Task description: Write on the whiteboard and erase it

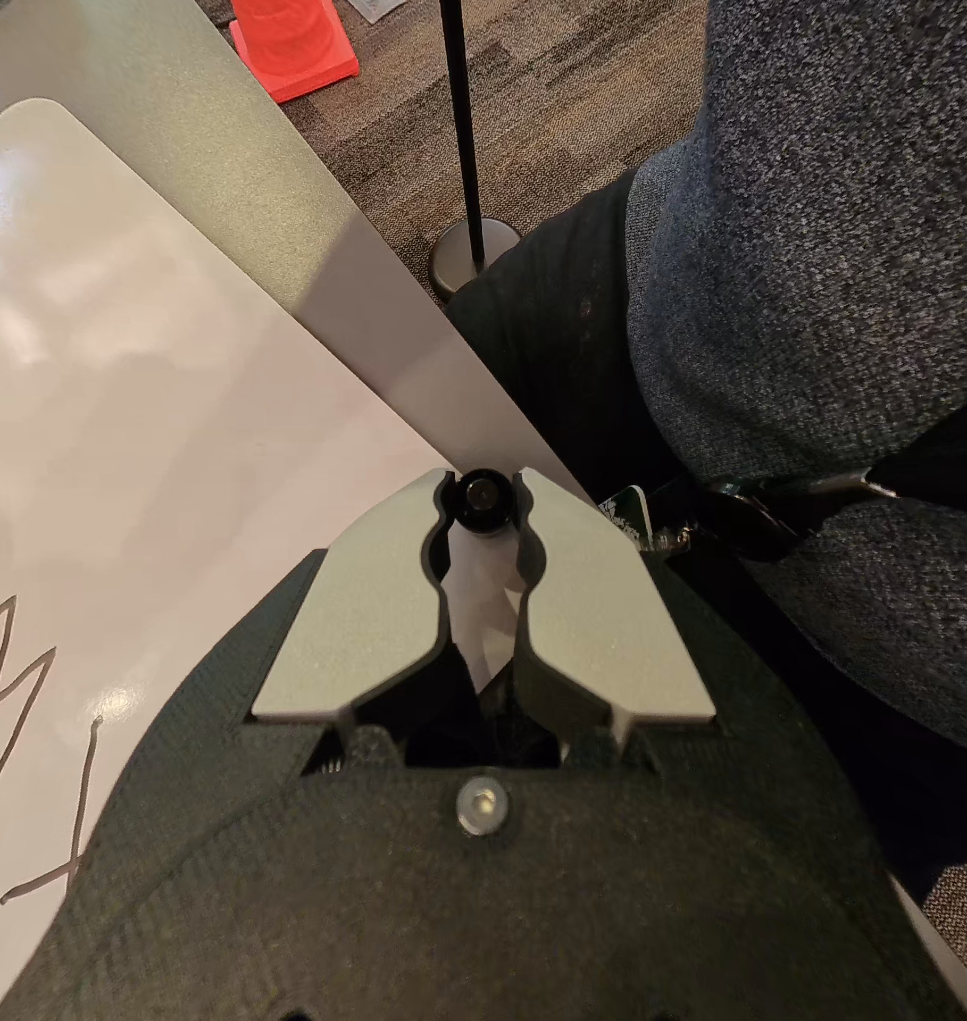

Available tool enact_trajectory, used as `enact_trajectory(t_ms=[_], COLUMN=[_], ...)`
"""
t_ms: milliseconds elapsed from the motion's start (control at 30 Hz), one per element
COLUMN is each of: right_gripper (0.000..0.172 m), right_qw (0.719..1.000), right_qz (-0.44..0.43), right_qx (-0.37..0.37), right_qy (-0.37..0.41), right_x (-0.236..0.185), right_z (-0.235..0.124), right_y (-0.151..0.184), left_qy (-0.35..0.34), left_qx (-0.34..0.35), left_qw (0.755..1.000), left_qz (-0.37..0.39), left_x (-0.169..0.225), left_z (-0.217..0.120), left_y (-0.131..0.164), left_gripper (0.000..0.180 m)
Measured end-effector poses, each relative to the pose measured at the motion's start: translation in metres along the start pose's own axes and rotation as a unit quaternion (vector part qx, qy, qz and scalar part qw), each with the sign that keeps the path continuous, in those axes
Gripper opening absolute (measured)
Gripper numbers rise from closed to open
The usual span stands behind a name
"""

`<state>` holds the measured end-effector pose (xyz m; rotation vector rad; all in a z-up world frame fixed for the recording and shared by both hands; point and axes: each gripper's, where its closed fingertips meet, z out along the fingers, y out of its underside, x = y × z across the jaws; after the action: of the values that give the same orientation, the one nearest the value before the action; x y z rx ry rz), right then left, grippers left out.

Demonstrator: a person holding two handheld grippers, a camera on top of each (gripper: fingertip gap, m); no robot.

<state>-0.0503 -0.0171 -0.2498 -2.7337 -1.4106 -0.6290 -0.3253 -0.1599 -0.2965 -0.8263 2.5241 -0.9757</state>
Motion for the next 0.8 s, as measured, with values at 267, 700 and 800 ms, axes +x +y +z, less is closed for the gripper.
enact_trajectory(t_ms=[267, 700, 800], right_gripper=[0.021, 0.021, 0.021], right_qw=[1.000, 1.000, 1.000], right_qz=[-0.010, -0.001, 0.001], right_qx=[-0.022, -0.020, -0.010], right_qy=[-0.018, -0.011, 0.004], right_x=[-0.018, -0.038, -0.020], right_z=[-0.005, -0.018, -0.017], right_y=[0.016, 0.034, 0.024], left_qy=[0.000, -0.001, -0.001], left_qx=[0.000, 0.000, 0.000], left_qw=[1.000, 1.000, 1.000], left_qz=[0.000, 0.001, 0.001], left_x=[0.000, 0.000, 0.000], left_z=[0.000, 0.000, 0.000], left_y=[0.000, 0.000, 0.000], left_gripper=[0.020, 0.020, 0.020])
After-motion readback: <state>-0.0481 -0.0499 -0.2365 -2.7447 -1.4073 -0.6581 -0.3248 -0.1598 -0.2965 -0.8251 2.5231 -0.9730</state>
